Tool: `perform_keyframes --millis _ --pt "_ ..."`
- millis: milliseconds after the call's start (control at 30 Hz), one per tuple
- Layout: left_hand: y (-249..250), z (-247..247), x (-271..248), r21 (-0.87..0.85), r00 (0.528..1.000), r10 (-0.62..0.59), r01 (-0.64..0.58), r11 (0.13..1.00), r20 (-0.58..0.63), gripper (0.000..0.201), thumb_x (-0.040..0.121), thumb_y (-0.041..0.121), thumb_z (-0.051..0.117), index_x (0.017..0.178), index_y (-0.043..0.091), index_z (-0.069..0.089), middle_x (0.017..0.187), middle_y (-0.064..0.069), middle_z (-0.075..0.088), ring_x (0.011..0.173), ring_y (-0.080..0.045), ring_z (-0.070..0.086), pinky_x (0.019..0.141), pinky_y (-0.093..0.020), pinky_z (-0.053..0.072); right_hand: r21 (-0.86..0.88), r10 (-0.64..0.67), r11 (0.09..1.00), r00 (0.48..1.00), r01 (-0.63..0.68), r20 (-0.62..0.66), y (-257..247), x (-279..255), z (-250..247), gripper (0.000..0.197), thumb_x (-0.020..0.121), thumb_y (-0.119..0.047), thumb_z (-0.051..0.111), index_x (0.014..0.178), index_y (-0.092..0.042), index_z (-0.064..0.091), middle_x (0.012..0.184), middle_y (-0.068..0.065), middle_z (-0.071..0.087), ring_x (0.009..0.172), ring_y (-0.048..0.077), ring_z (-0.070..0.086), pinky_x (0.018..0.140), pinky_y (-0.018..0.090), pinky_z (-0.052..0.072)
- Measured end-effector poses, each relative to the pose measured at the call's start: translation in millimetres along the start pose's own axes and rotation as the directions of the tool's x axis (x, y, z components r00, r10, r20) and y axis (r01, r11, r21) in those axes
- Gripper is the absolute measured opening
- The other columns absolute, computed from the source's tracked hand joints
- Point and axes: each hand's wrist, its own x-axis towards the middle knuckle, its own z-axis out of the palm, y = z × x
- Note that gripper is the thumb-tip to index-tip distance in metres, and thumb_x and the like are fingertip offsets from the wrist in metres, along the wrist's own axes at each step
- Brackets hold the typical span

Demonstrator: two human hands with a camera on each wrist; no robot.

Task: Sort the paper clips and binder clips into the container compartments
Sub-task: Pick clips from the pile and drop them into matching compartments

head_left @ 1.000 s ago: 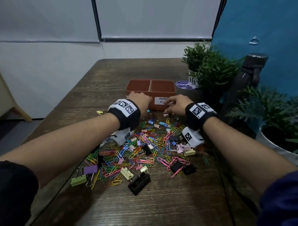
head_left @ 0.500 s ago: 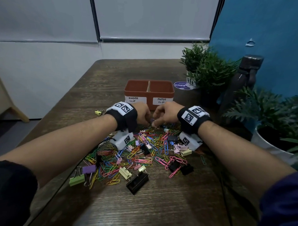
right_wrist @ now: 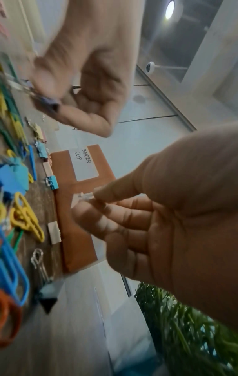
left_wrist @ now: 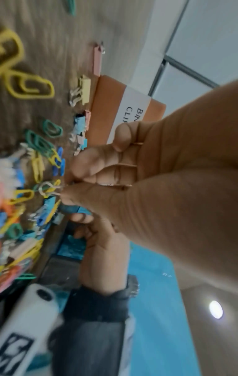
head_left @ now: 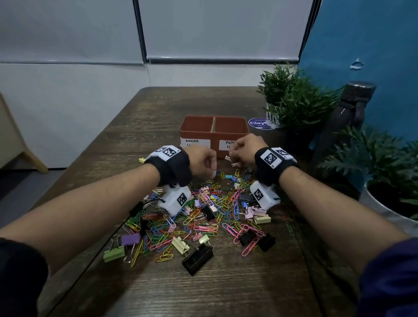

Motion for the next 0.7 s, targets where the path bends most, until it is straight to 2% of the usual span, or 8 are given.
perform_keyframes --millis 67,167,267,333,433,533,600,700 --pt "-0.8 -9.3 6.2 0.008 0.994 -0.051 0.052 0.999 -0.092 0.015 0.081 0.025 0.077 0.088 0.023 0.063 0.086 0.005 0.07 0.079 -0.012 0.066 0.074 -0.028 0.053 -0.054 0.006 0.999 1.0 -0.004 0.029 1.2 -2.3 -0.3 0.005 0.081 -0.013 0.08 0.084 -0.015 0.076 0.082 0.003 0.075 0.062 0.017 0.07 0.06 0.03 0.061" --pt "-10.5 -21.5 17.9 0.102 0.968 -0.144 0.168 0.981 -0.205 0.016 0.082 0.026 0.075 0.084 0.027 0.059 0.092 0.004 0.068 0.086 -0.017 0.064 0.075 -0.03 0.052 -0.154 -0.064 0.985 0.993 0.08 0.1 -0.1 -7.4 -2.9 0.013 0.077 -0.019 0.084 0.088 -0.022 0.078 0.085 -0.006 0.071 0.071 0.009 0.066 0.06 0.02 0.054" --pt "-22.1 -24.2 23.1 0.173 0.959 -0.231 0.259 0.95 -0.166 0.014 0.081 0.029 0.074 0.083 0.027 0.06 0.103 0.004 0.067 0.089 -0.018 0.062 0.075 -0.03 0.051 -0.291 -0.09 0.944 0.97 0.154 0.224 -2.2 -15.9 -3.8 0.017 0.073 -0.028 0.086 0.088 -0.027 0.079 0.093 -0.011 0.067 0.085 0.006 0.061 0.074 0.025 0.053" --pt "-21.9 -20.8 23.0 0.224 0.96 -0.242 0.27 0.936 -0.143 0.018 0.081 0.035 0.073 0.093 0.025 0.065 0.104 0.004 0.066 0.092 -0.02 0.063 0.077 -0.031 0.053 -0.349 -0.074 0.921 0.956 0.175 0.284 -0.5 -21.0 -4.2 0.02 0.075 -0.03 0.084 0.094 -0.028 0.079 0.093 -0.011 0.067 0.084 0.005 0.059 0.071 0.023 0.049" --pt "-3.2 -10.1 21.6 0.301 0.984 -0.102 0.143 0.943 -0.149 0.021 0.085 0.04 0.068 0.102 0.027 0.067 0.1 0.005 0.065 0.094 -0.02 0.063 0.076 -0.031 0.051 -0.374 -0.051 0.913 0.955 0.163 0.292 5.4 -24.9 -10.0 0.021 0.081 -0.02 0.074 0.096 -0.035 0.078 0.098 -0.009 0.069 0.09 0.009 0.062 0.076 0.025 0.052" --pt "25.1 6.3 21.6 0.253 0.998 0.069 -0.066 0.965 -0.005 0.022 0.088 0.036 0.067 0.108 0.028 0.069 0.102 0.009 0.067 0.093 -0.012 0.063 0.081 -0.031 0.053 -0.429 -0.03 0.889 0.954 0.162 0.299 11.9 -27.8 -15.2 0.032 0.086 -0.011 0.064 0.099 -0.037 0.077 0.098 -0.011 0.066 0.096 0.011 0.063 0.081 0.023 0.049" --pt "39.1 14.2 24.9 0.235 0.991 0.11 -0.125 0.964 0.077 0.026 0.088 0.03 0.068 0.114 0.025 0.069 0.103 0.008 0.07 0.093 -0.012 0.064 0.081 -0.029 0.052 -0.444 -0.023 0.883 0.96 0.151 0.28 15.5 -29.3 -18.0 0.028 0.088 -0.012 0.065 0.102 -0.032 0.077 0.096 -0.009 0.066 0.096 0.012 0.063 0.084 0.024 0.049" --pt "47.0 18.1 31.8 0.254 0.984 0.106 -0.14 0.957 0.145 0.03 0.084 0.027 0.073 0.113 0.021 0.07 0.104 0.003 0.072 0.095 -0.017 0.065 0.085 -0.034 0.054 -0.44 -0.011 0.888 0.962 0.135 0.274 19.6 -32.5 -22.5 0.026 0.088 -0.011 0.066 0.103 -0.029 0.078 0.088 -0.011 0.065 0.092 0.01 0.061 0.084 0.022 0.048"
